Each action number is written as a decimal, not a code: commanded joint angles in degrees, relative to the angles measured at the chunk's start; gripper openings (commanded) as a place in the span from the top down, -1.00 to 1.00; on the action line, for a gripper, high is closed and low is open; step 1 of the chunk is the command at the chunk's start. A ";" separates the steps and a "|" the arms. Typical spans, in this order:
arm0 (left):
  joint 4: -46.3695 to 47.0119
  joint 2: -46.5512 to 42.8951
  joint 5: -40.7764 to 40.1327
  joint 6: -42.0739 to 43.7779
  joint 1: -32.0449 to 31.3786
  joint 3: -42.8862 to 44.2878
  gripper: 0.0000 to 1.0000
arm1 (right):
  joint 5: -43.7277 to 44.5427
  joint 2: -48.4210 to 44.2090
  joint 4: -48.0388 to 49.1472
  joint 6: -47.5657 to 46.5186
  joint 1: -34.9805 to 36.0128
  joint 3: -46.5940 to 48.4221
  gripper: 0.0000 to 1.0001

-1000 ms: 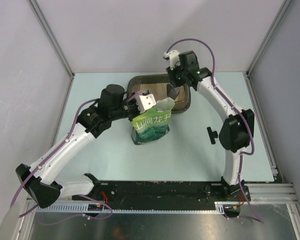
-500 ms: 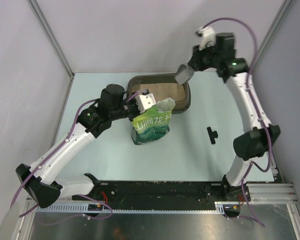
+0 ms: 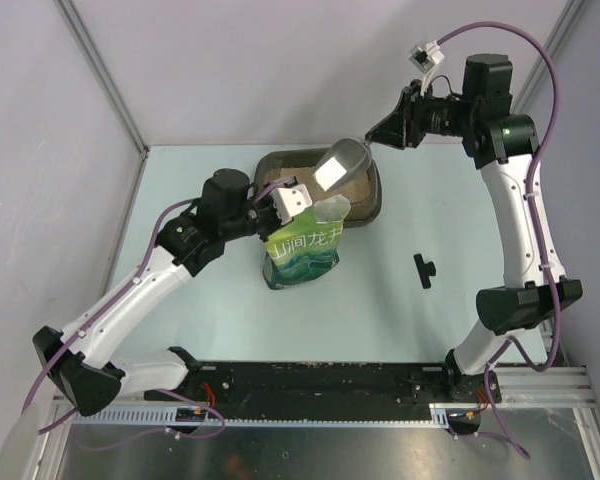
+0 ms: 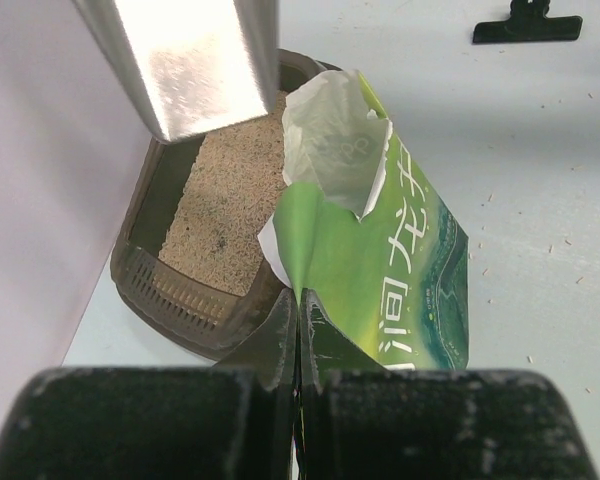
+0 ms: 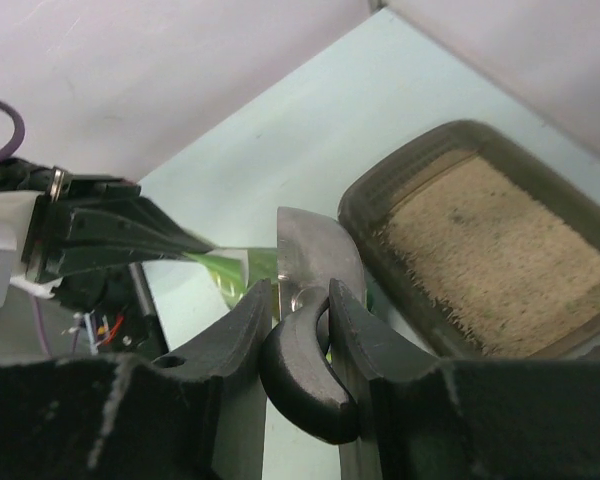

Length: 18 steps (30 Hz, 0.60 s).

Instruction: Fill the litter box with clean litter

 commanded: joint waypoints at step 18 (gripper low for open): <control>6.87 -2.68 0.35 -3.11 0.09 0.53 1.00 | 2.80 3.85 -15.72 -17.33 4.87 2.71 1.00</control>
